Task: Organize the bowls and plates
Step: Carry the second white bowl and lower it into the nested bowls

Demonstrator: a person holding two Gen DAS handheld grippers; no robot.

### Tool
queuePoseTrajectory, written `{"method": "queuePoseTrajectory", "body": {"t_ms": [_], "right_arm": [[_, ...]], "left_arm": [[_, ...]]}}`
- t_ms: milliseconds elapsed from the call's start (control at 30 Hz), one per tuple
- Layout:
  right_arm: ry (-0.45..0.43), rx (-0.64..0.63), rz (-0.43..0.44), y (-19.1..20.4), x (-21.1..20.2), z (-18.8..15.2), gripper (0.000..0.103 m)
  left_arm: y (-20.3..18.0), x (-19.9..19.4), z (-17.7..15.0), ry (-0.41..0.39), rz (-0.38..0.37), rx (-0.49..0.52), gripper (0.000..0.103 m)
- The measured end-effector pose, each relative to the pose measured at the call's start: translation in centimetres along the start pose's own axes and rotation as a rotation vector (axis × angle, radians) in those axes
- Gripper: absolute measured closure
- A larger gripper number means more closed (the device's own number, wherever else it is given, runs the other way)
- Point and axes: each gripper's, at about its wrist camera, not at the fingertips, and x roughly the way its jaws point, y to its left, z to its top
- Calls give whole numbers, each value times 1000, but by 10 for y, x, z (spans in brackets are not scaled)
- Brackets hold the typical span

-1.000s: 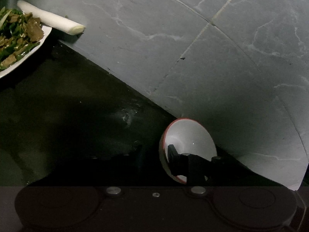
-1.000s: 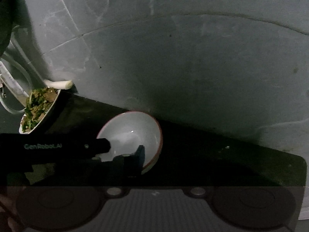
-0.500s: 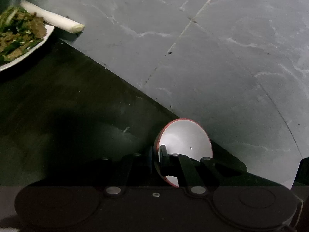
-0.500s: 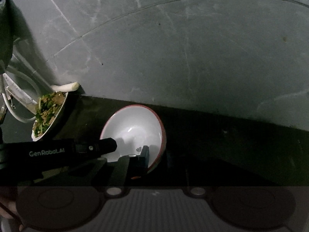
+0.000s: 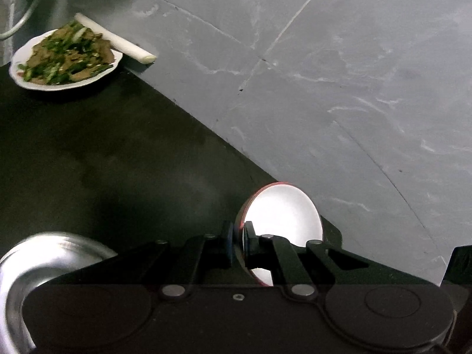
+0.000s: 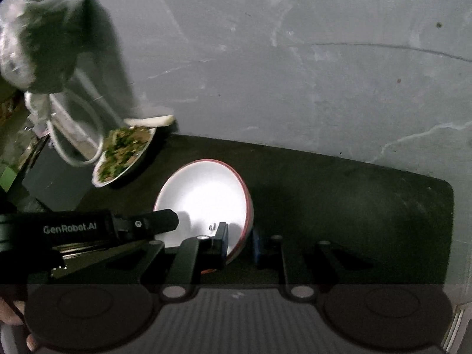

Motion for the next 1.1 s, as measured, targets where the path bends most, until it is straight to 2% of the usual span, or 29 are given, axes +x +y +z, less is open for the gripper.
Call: {"method": "queuePoseTrajectory", "body": {"t_ms": [200,300,567,800,1100], "right_arm": [[16,-64,15,19,-38,-20,85],[32,-86,34,28,-54,-32,85],[86,-193,49,53,-88,-66,84],[137,-259,73,61,-105,-93,84],[189,-282,94,55,-110,-113,84]], "left_arm": [[-8,-45,-35,-30,10,-14,97],[-5,-64,-55,-33,-4,-61,96],[6,-106,-107,-61,20,-106,96],[8,-123,-136,-43,45,-150,96],[6,-126,-155,-21,77,-164,96]]}}
